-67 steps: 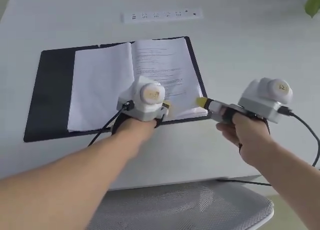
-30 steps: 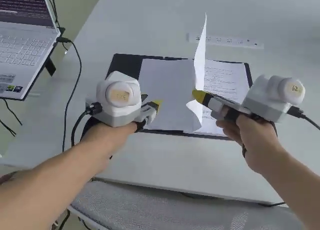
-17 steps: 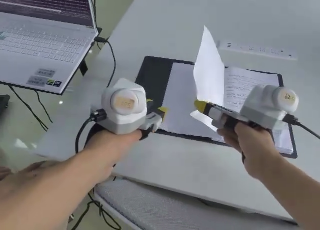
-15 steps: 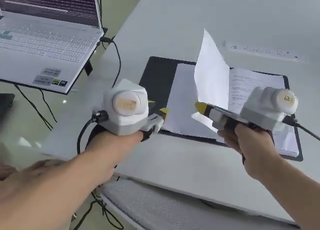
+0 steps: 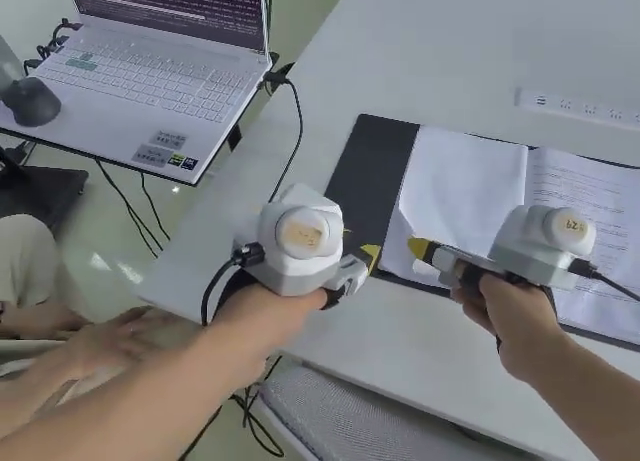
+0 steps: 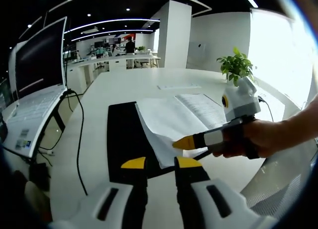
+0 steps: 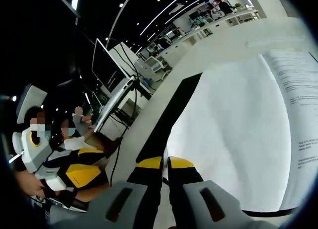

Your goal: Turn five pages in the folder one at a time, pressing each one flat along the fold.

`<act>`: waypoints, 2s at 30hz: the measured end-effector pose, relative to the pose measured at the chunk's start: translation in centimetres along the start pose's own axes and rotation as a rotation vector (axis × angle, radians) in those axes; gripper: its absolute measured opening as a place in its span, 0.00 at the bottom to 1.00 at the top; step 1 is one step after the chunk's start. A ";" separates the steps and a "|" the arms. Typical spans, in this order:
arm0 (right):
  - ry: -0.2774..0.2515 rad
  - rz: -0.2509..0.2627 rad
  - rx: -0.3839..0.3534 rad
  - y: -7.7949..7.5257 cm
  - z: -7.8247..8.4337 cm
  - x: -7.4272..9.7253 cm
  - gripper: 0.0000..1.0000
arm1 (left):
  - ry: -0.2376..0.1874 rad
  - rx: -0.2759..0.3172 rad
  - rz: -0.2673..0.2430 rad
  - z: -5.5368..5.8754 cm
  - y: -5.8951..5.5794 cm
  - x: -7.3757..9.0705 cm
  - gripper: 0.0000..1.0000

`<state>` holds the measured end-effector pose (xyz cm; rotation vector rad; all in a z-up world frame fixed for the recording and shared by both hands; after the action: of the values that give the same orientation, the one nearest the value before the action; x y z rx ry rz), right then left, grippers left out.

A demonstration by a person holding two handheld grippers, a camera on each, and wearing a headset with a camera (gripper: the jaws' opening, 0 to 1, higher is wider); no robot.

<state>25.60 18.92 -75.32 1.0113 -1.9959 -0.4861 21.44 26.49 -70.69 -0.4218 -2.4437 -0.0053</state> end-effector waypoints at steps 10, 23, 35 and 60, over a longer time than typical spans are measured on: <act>0.035 -0.049 -0.044 0.1 1.0 -0.5 0.05 | 0.033 -0.006 0.008 0.5 -0.1 -1.6 0.19; -0.047 -0.058 -0.112 -2.0 -0.7 2.6 0.04 | 0.082 -0.043 0.038 1.7 -1.3 -5.0 0.13; -0.098 -0.011 -0.140 -6.3 -2.6 5.2 0.04 | 0.104 -0.057 0.051 1.6 -3.3 -8.1 0.12; -0.092 0.023 -0.184 -11.2 -3.9 7.1 0.01 | 0.135 -0.010 -0.052 4.0 -2.4 -10.1 0.00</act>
<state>31.73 6.59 -76.69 0.8644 -1.9990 -0.7010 25.79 21.64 -79.75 -0.3501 -2.3215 -0.0660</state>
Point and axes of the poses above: the centre of the closed fingertips' face, and the gripper's own axes: x roughly backward along the fingers, y roughly to its left, z roughly out of its underside, the point moved 3 cm from there along x, roughly backward along the fingers, and after that the axes turned 5 degrees about y, right-handed, at the moved point
